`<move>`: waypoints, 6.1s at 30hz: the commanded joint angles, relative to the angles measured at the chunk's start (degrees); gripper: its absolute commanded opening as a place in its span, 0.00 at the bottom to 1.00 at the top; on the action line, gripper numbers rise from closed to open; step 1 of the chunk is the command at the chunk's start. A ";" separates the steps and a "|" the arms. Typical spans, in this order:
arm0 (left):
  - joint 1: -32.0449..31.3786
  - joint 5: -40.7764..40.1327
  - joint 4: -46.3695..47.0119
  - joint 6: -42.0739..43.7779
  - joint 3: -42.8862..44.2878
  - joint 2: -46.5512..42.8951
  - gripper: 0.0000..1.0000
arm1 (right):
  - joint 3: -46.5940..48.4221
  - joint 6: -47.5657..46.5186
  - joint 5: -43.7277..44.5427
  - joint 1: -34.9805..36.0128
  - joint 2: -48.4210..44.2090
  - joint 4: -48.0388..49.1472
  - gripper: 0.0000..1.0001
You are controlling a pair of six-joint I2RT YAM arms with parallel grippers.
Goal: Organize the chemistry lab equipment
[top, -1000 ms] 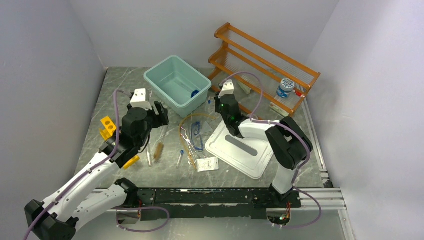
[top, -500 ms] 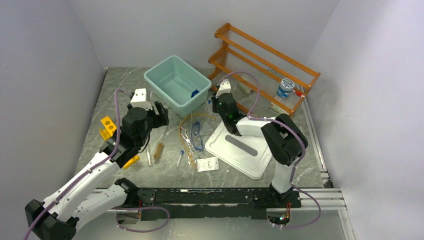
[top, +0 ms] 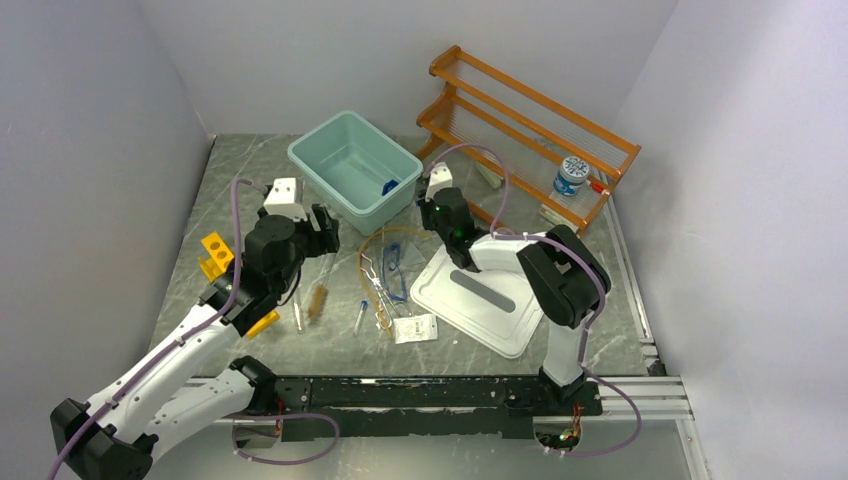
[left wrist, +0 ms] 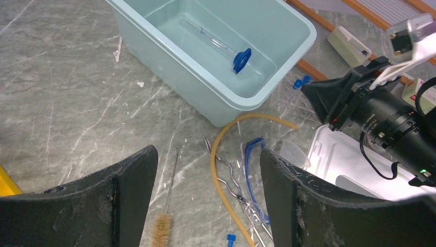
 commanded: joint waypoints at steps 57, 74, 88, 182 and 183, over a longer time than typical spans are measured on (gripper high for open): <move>0.49 2.36 1.80 1.13 -0.57 -0.44 0.77 | 24.76 13.03 -2.32 -3.37 7.42 -33.18 0.18; 0.49 2.47 1.79 0.98 -0.58 -0.53 0.77 | 22.27 11.85 -3.12 -3.35 5.63 -36.54 0.17; 0.56 2.40 1.88 1.21 -0.65 -0.56 0.77 | 16.55 11.23 -3.38 -3.29 1.71 -30.60 0.17; 0.53 2.72 1.61 0.95 -0.75 -0.79 0.77 | 9.55 14.83 -1.46 -3.65 -5.98 -29.84 0.29; 0.49 2.71 1.54 0.95 -0.75 -0.76 0.77 | 10.00 15.28 -1.02 -3.76 -5.48 -30.29 0.29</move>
